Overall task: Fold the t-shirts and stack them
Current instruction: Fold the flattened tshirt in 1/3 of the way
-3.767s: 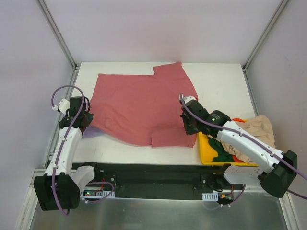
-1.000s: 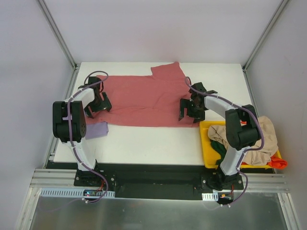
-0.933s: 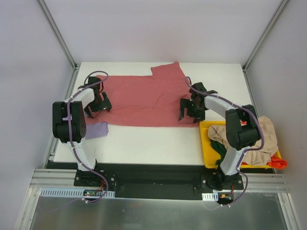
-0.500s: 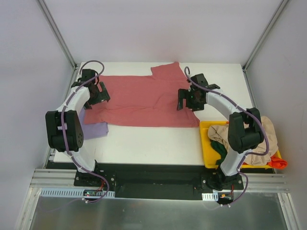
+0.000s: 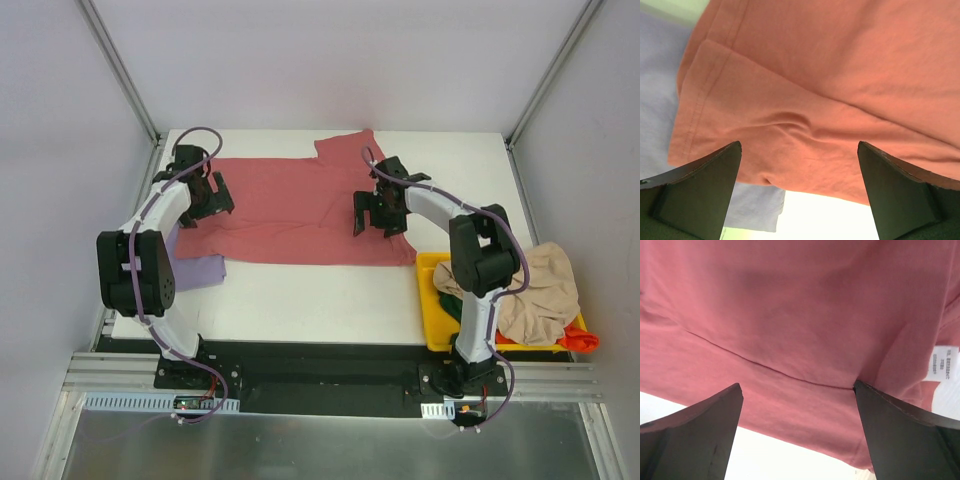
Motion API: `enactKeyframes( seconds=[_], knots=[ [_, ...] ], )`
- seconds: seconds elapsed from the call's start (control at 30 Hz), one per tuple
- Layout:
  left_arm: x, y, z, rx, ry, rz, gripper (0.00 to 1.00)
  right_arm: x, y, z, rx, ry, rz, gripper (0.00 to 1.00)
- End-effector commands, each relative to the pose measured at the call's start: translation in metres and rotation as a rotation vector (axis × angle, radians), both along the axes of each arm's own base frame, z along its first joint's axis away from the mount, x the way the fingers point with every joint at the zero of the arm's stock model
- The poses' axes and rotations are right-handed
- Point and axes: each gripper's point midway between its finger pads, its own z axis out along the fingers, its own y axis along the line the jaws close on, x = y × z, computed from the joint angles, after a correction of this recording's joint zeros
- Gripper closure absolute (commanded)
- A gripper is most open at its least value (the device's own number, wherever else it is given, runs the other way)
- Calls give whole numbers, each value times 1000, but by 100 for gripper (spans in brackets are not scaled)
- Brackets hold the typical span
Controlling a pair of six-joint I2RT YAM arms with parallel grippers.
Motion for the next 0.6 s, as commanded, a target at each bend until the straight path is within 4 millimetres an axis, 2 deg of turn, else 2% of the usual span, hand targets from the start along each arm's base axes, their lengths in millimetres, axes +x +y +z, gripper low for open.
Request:
enactKeyframes(
  seconds=[0.0,0.1,0.2,0.4,0.57],
  knots=[
    [-23,2,-40,33,120,-4,1,-20,-13,-11,-32,54,-42,4],
    [-42,4,-62,39,190,15,1,-39,-27,-24,-74,85,-75,4],
    [-61,9,-74,62,224,52,1,-57,-35,-31,-87,108,-93,4],
    [-87,7,-75,49,213,77,1,-87,-41,-31,-73,113,-100,4],
    [-107,8,-76,53,212,103,1,-109,-45,-20,-68,90,-95,4]
  ],
)
